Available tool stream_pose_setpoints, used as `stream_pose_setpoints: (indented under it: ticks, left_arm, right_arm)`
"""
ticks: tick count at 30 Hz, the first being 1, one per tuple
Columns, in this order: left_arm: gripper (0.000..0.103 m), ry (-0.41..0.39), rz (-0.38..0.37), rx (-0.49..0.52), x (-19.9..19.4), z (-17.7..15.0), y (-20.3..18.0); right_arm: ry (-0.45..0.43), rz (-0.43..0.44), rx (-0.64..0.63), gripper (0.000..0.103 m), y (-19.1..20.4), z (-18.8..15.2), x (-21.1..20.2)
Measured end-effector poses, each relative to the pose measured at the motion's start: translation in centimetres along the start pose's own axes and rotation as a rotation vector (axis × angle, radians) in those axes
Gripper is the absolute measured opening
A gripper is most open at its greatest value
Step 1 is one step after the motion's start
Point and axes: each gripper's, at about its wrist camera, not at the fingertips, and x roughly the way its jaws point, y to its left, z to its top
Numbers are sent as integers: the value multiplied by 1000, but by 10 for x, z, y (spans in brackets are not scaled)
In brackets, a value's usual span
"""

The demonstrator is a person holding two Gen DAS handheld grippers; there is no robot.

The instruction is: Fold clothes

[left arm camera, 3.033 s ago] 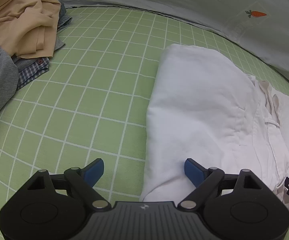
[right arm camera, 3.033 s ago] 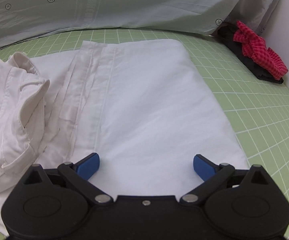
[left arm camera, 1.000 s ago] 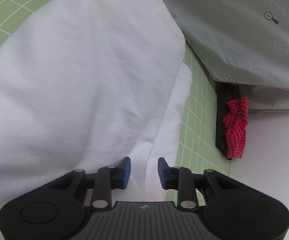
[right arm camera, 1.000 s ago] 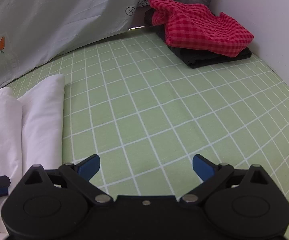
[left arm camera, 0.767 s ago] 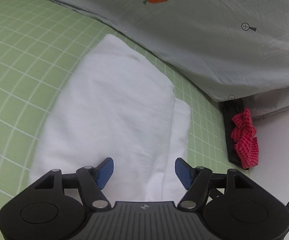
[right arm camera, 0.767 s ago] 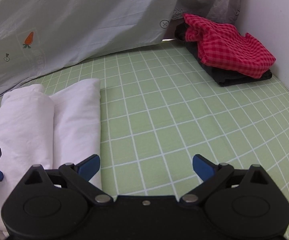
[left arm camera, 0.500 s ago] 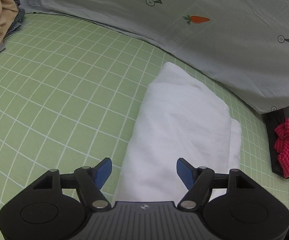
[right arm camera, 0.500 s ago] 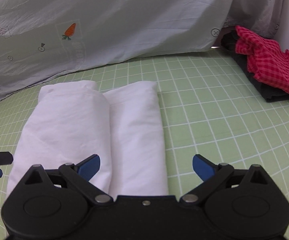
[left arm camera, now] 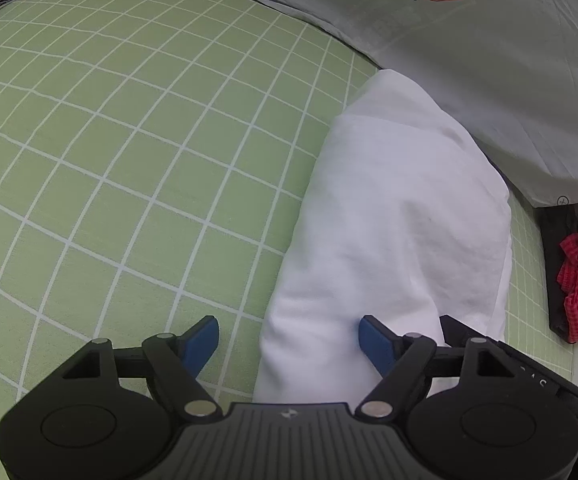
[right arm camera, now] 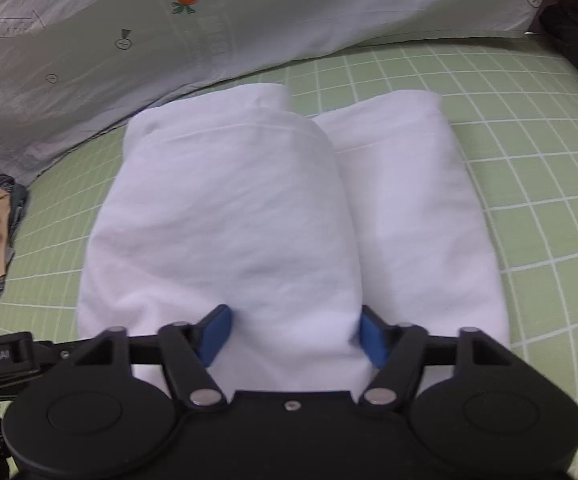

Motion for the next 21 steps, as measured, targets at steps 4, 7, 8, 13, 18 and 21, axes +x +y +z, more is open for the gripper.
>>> stream_pose_setpoints:
  ticks: [4,7,8,13,18,21]
  left_arm:
    - [78,-10,9,17,-2,1,-5]
    - [77,-34,14,68,-10,1,-16]
    - [76,-41,9,83,-13,1,-21]
    - [76,-103,-25,201,-30,1,-57]
    - [77,-110,-37,247,-26,-3,-75]
    - [77,-48,-3,234,-7,-7,-72]
  right_arm:
    - [-35,12,-42,6,3,-3,-16]
    - [-85,38,-49,4,1,-3,-36]
    - [-109,47,-52,4,0,-4,-45]
    - [-223,46,-47,4,-16,0,-93]
    - [-165,-85,79,12,-64,5,-87]
    - [-79,-121,162,35,-90,-2,-64]
